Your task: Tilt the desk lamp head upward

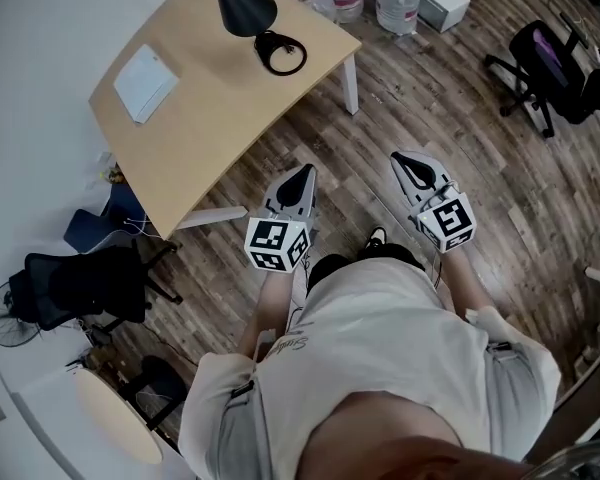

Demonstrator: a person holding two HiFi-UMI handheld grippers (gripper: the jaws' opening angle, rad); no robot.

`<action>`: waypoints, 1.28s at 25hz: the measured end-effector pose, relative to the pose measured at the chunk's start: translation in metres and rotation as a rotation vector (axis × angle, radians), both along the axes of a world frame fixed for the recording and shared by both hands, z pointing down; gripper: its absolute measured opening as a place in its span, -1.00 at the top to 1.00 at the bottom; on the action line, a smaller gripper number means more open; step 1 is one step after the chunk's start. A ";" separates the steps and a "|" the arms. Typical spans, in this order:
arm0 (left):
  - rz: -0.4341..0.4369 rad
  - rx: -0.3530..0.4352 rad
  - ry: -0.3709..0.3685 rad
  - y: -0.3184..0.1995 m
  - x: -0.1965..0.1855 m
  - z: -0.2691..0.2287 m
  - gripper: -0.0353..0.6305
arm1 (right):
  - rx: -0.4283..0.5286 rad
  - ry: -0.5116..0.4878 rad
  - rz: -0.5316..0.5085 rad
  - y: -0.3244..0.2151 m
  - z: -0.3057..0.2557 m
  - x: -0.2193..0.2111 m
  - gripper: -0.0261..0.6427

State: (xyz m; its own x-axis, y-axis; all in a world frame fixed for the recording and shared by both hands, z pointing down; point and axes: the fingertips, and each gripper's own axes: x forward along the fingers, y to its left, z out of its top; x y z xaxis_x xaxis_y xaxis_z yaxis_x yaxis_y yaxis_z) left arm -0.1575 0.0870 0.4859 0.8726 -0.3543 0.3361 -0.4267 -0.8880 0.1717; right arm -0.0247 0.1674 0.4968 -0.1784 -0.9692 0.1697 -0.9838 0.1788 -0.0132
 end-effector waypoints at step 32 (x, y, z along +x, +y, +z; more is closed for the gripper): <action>0.110 0.056 0.050 -0.245 0.106 -0.012 0.84 | -0.039 0.041 0.016 -0.240 -0.013 0.068 0.94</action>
State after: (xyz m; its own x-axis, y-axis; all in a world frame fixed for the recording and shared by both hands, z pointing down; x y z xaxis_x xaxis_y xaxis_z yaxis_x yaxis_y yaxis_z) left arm -0.0519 -0.1578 0.4741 0.9224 -0.2724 0.2739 -0.3183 -0.9377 0.1392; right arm 0.0436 -0.0730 0.4839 -0.1546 -0.9644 0.2147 -0.9865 0.1627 0.0208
